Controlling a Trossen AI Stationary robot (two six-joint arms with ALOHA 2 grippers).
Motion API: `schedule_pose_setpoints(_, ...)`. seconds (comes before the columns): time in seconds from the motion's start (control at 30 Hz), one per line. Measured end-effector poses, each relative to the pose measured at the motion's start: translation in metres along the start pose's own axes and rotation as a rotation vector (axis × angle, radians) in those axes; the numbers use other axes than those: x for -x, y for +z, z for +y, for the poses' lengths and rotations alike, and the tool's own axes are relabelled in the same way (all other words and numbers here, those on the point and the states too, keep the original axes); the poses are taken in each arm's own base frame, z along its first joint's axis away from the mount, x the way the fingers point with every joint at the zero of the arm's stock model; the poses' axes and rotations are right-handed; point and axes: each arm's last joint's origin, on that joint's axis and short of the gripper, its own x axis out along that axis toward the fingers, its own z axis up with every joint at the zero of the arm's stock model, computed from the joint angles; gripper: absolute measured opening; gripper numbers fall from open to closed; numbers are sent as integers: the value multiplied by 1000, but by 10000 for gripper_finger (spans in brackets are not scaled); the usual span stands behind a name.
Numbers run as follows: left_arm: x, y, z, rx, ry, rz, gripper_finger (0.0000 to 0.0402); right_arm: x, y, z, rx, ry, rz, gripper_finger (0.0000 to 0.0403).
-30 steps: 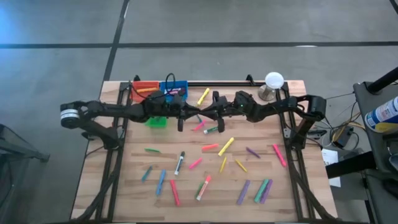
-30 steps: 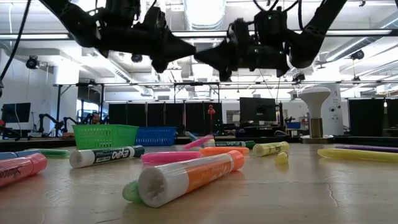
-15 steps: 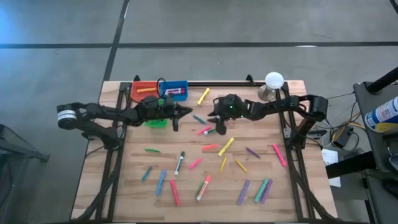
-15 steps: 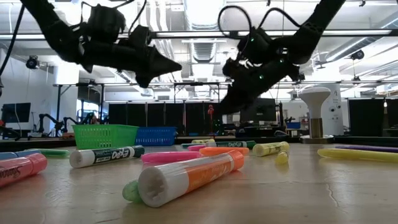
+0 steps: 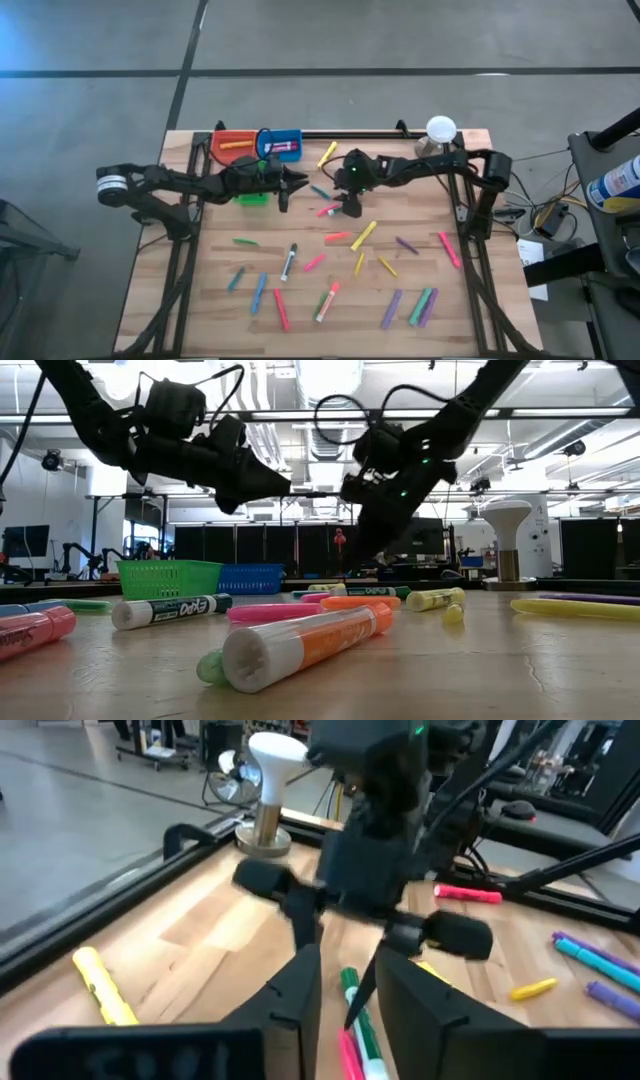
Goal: Pick & Place Markers
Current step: Put the blue pen into the green bin
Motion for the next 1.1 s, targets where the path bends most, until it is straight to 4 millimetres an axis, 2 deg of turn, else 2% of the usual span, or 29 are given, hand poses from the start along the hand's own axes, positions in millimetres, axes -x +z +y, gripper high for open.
schedule_pose_setpoints(0.17, 1, -1, 2, -21, 4, 5, 98, -19, 18, -7, -91, -2, -14, 162)
schedule_pose_setpoints(0.33, 2, -4, 4, -15, 18, 33, 98, -39, 13, -10, -151, 2, 109, 143)
schedule_pose_setpoints(0.53, 4, -10, 11, 11, 48, 104, 98, -51, 11, -10, -181, 1, 121, 108)
schedule_pose_setpoints(0.8, 1, -9, 15, 72, 0, 261, 98, -42, 15, -6, -107, 9, 109, 33)
schedule_pose_setpoints(1.1, -7, 9, 12, 98, 19, 465, 98, -17, 44, 24, 83, 21, -21, 40)
